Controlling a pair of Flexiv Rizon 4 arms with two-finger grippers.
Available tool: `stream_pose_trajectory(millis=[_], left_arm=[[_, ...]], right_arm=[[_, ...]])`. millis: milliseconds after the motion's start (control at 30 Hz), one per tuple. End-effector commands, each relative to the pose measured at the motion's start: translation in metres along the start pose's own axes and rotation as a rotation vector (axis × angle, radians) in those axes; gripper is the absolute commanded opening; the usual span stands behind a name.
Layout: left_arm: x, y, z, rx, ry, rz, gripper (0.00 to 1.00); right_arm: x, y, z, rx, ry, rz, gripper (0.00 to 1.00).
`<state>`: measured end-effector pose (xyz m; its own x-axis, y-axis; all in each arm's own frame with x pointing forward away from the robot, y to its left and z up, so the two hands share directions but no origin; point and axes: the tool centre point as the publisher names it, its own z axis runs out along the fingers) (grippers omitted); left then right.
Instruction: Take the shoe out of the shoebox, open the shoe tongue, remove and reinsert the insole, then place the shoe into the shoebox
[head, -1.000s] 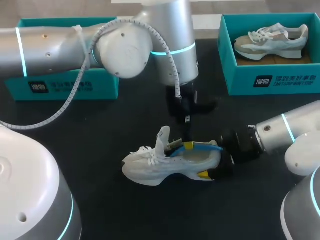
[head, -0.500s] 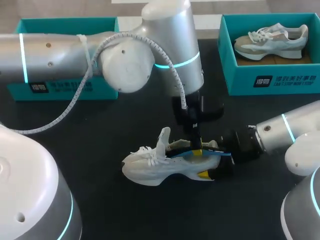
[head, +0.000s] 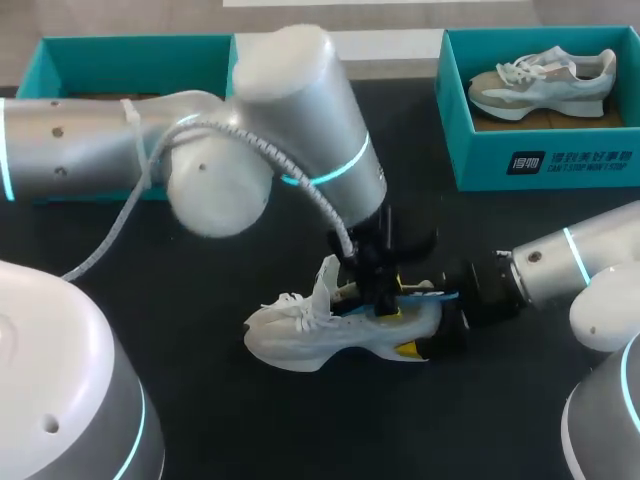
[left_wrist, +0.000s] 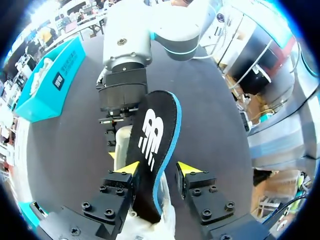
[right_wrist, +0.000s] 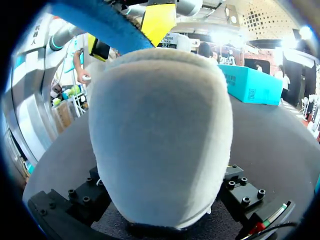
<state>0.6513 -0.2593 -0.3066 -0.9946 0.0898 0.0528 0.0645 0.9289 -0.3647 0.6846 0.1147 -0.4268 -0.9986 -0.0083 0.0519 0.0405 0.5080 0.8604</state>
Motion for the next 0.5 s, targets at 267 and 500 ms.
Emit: stream_pose_trajectory(millis=[267,500], left_arm=[[0.0052,0.0013,0.0123,0.068,-0.250,0.021,0.42],[0.0027,0.0026,0.0152,0.102,-0.332,0.013,0.42]], right_arm=[[0.0016,-0.0090,0.0034,0.003,0.000,0.001,0.00],[0.0016,-0.0090,0.0034,0.003,0.000,0.001,0.00]])
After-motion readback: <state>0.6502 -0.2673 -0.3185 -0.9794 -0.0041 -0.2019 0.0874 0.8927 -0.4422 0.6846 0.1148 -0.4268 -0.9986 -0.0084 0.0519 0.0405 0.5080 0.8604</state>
